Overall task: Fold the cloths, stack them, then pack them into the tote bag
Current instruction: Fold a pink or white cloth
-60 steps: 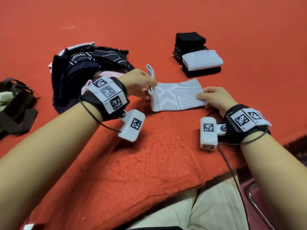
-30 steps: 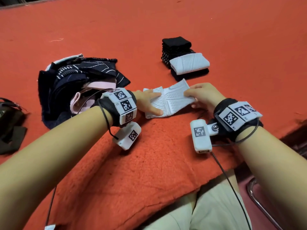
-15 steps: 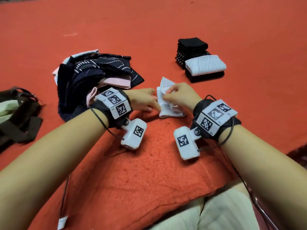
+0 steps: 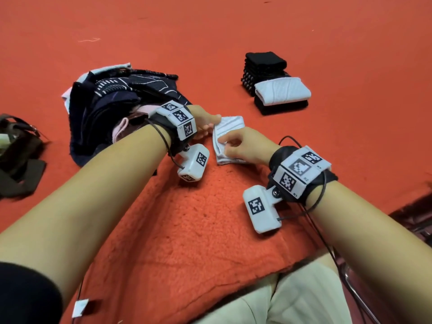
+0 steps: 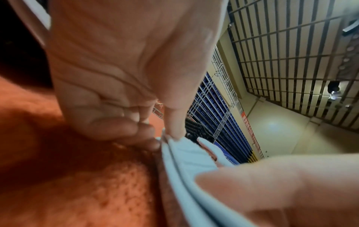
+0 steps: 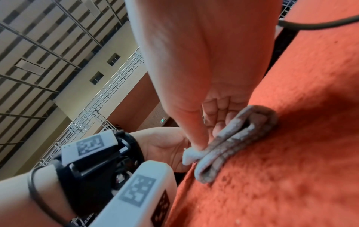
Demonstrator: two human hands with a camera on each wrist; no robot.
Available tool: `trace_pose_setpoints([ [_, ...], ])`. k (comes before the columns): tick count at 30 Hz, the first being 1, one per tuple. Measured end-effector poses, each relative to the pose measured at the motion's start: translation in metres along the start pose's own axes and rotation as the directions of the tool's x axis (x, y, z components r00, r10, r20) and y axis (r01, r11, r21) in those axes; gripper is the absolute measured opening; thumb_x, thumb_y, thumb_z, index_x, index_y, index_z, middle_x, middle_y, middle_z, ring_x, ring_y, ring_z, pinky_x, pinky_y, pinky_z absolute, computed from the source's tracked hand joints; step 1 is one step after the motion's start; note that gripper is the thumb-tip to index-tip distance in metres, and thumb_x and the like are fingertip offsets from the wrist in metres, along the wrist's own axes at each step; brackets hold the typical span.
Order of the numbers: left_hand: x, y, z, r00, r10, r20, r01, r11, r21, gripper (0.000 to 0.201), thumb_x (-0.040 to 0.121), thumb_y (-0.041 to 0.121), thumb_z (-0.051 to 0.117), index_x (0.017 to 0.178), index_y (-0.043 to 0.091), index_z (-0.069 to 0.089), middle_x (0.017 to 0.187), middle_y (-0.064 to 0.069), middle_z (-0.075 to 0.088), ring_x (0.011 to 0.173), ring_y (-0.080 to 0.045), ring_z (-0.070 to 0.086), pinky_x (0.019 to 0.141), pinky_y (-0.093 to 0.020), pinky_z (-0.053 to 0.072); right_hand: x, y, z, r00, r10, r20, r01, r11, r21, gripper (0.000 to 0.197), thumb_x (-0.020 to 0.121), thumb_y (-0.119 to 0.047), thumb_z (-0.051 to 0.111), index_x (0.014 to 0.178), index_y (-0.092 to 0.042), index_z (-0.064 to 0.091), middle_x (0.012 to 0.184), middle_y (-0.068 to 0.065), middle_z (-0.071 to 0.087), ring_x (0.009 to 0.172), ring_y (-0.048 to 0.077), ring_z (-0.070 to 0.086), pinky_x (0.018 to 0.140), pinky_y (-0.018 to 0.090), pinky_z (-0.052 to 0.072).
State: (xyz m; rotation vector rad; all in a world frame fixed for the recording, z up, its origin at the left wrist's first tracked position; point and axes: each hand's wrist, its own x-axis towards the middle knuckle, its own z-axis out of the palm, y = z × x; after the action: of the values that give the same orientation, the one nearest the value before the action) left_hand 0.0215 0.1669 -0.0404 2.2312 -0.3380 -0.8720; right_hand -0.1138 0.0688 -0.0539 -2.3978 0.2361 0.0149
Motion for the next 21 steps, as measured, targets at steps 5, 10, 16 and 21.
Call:
trace_pose_setpoints([
  [5,0.003,0.002,0.001,0.996,0.051,-0.07,-0.035,0.976,0.216,0.043,0.083,0.054,0.06,0.066,0.014,0.053,0.057,-0.002,0.048,0.05,-0.018,0.04,0.057,-0.026,0.036,-0.002,-0.002,0.0,0.997,-0.061,0.045,0.061,0.998,-0.002,0.029,0.083,-0.01,0.067,0.112,-0.01,0.067,0.073,-0.016,0.05,0.063,-0.005,0.044,0.059,-0.001,0.035],
  [10,0.001,0.006,-0.002,0.997,0.08,0.021,-0.082,0.995,0.059,0.023,0.088,0.034,0.063,0.08,0.016,0.051,0.07,-0.002,0.052,0.06,-0.014,0.044,0.063,-0.028,0.041,-0.005,-0.009,0.003,0.99,-0.065,0.126,0.071,0.997,-0.044,0.027,0.085,-0.013,0.066,0.112,-0.015,0.07,0.086,-0.01,0.056,0.066,-0.007,0.043,0.057,-0.007,0.031],
  [16,-0.018,0.017,-0.019,0.986,0.163,0.034,-0.157,0.977,-0.146,0.022,0.09,0.015,0.062,0.073,0.005,0.053,0.058,-0.004,0.062,0.057,-0.012,0.063,0.068,-0.026,0.058,-0.009,-0.011,-0.003,0.992,-0.112,0.049,0.115,0.993,-0.042,0.034,0.084,0.0,0.051,0.099,-0.02,0.074,0.073,-0.011,0.06,0.07,0.005,0.05,0.058,0.003,0.036],
  [21,-0.035,0.02,-0.039,0.978,0.201,-0.059,-0.209,0.904,-0.373,0.014,0.091,0.01,0.06,0.092,-0.003,0.057,0.084,-0.01,0.072,0.079,-0.018,0.071,0.077,-0.029,0.057,-0.007,-0.008,-0.023,0.939,-0.087,-0.333,0.175,0.954,0.244,0.03,0.08,0.005,0.048,0.089,-0.01,0.071,0.075,0.0,0.062,0.06,0.001,0.048,0.058,0.01,0.036],
])
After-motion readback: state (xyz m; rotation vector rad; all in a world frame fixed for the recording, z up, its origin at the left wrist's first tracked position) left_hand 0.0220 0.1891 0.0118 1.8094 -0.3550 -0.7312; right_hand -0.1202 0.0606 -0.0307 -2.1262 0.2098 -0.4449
